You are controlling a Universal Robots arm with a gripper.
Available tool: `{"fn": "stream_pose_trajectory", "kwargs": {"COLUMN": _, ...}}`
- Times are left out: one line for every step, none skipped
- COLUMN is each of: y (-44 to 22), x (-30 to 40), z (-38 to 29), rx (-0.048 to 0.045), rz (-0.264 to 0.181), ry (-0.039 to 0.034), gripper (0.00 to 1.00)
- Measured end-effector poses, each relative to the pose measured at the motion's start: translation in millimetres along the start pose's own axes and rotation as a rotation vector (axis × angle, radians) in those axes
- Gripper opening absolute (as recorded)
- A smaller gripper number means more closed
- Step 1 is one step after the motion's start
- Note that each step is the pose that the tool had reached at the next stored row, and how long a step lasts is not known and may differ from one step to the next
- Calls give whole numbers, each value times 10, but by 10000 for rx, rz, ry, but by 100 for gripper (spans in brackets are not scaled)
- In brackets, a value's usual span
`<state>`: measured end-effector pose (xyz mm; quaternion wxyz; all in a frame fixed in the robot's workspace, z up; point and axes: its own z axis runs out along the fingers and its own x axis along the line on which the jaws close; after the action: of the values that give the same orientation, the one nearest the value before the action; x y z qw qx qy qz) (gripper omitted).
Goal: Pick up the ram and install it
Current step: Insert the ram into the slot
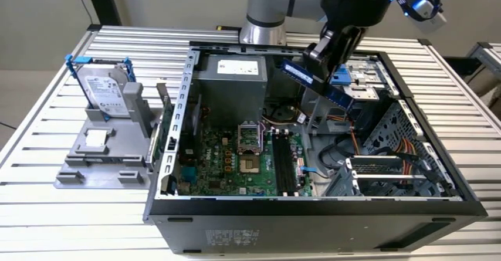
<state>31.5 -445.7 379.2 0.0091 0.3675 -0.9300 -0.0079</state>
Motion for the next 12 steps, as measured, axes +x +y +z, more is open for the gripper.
{"fn": "stream_pose_trajectory", "kwargs": {"y": 0, "x": 0, "z": 0, "rx": -1, "rz": 108, "ry": -2, "gripper": 0}}
{"fn": "stream_pose_trajectory", "kwargs": {"y": 0, "x": 0, "z": 0, "rx": -2, "rz": 210, "ry": -4, "gripper": 0}}
{"fn": "stream_pose_trajectory", "kwargs": {"y": 0, "x": 0, "z": 0, "rx": -3, "rz": 313, "ry": -6, "gripper": 0}}
{"fn": "stream_pose_trajectory", "kwargs": {"y": 0, "x": 0, "z": 0, "rx": -4, "rz": 417, "ry": -8, "gripper": 0}}
{"fn": "stream_pose_trajectory", "kwargs": {"y": 0, "x": 0, "z": 0, "rx": -5, "rz": 518, "ry": -10, "gripper": 0}}
{"fn": "stream_pose_trajectory", "kwargs": {"y": 0, "x": 0, "z": 0, "rx": -5, "rz": 618, "ry": -12, "gripper": 0}}
{"fn": "stream_pose_trajectory", "kwargs": {"y": 0, "x": 0, "z": 1, "rx": -7, "rz": 722, "ry": -15, "gripper": 0}}
{"fn": "stream_pose_trajectory", "kwargs": {"y": 0, "x": 0, "z": 1, "rx": -8, "rz": 820, "ry": -16, "gripper": 0}}
{"fn": "stream_pose_trajectory", "kwargs": {"y": 0, "x": 0, "z": 1, "rx": -9, "rz": 920, "ry": -19, "gripper": 0}}
{"fn": "stream_pose_trajectory", "kwargs": {"y": 0, "x": 0, "z": 1, "rx": -10, "rz": 1027, "ry": -21, "gripper": 0}}
{"fn": "stream_pose_trajectory", "kwargs": {"y": 0, "x": 0, "z": 1, "rx": -11, "rz": 1131, "ry": -23, "gripper": 0}}
{"fn": "stream_pose_trajectory", "kwargs": {"y": 0, "x": 1, "z": 1, "rx": -12, "rz": 1231, "ry": -25, "gripper": 0}}
